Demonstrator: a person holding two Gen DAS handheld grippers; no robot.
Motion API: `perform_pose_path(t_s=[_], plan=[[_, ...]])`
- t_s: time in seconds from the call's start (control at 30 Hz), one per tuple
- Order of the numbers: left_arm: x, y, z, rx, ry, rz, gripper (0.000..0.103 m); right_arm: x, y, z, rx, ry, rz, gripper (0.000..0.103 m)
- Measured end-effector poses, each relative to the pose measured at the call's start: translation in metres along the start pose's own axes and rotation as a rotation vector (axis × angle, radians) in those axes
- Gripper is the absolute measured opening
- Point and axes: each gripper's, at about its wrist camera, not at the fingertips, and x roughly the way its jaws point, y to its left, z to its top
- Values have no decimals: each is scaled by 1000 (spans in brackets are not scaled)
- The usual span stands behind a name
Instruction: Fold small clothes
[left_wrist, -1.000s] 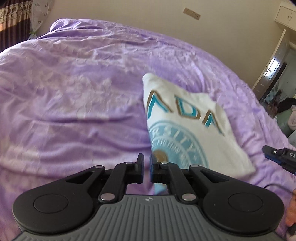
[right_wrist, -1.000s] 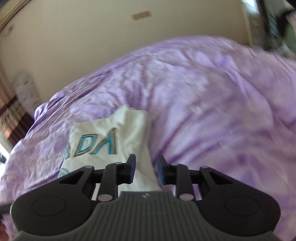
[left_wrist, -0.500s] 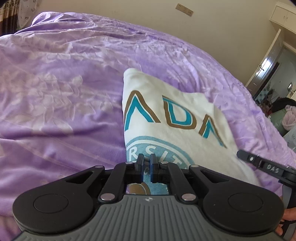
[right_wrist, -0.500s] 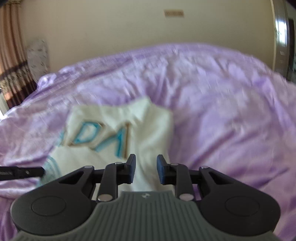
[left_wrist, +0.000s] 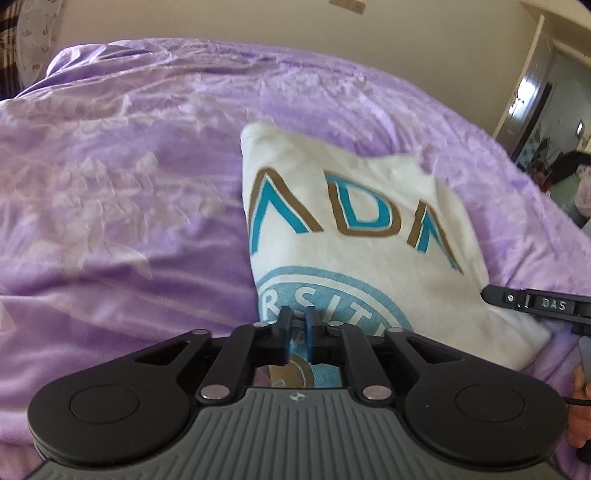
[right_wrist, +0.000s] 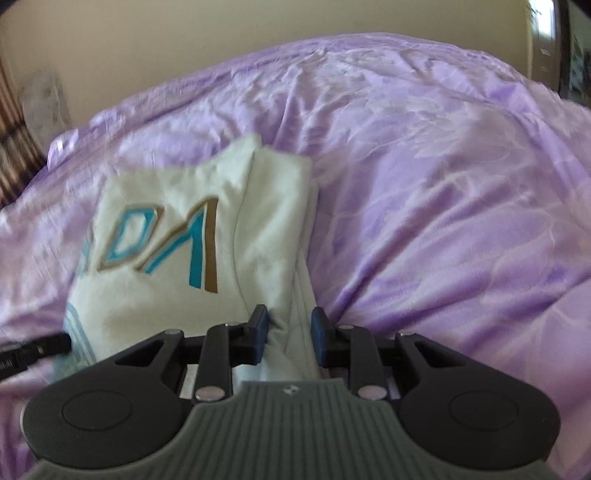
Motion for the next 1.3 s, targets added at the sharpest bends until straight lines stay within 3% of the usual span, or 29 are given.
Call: perform_pose_path(t_s=[0.07, 0.13, 0.2, 0.37, 0.5, 0.67, 0.77, 0.83, 0.97, 1.07, 1.3], plan=[[-8, 8, 9, -26, -42, -27, 36, -12, -7, 4, 56, -36, 38, 36], [-13, 19, 19, -74, -81, -51, 56, -16, -16, 12, 118, -65, 93, 56], [-9, 31, 30, -122, -79, -71, 63, -13, -26, 20, 182, -68, 143, 66], [19, 61, 44, -264, -17, -157, 64, 10, -59, 34, 369, -23, 252, 69], [46, 83, 43, -407, 38, -240, 64, 36, -63, 45, 388, 50, 300, 68], [67, 92, 41, -454, 54, -273, 64, 62, -54, 54, 348, 113, 330, 65], [74, 91, 44, -428, 48, -272, 64, 77, -57, 56, 368, 140, 363, 56], [80, 90, 46, -418, 45, -275, 58, 87, -60, 57, 402, 162, 396, 47], [89, 92, 48, -448, 40, -307, 43, 101, -62, 60, 425, 195, 429, 42], [92, 91, 48, -464, 42, -312, 37, 108, -62, 61, 431, 209, 451, 30], [78, 78, 57, -428, 28, -247, 22, 90, -48, 64, 349, 145, 418, 18]])
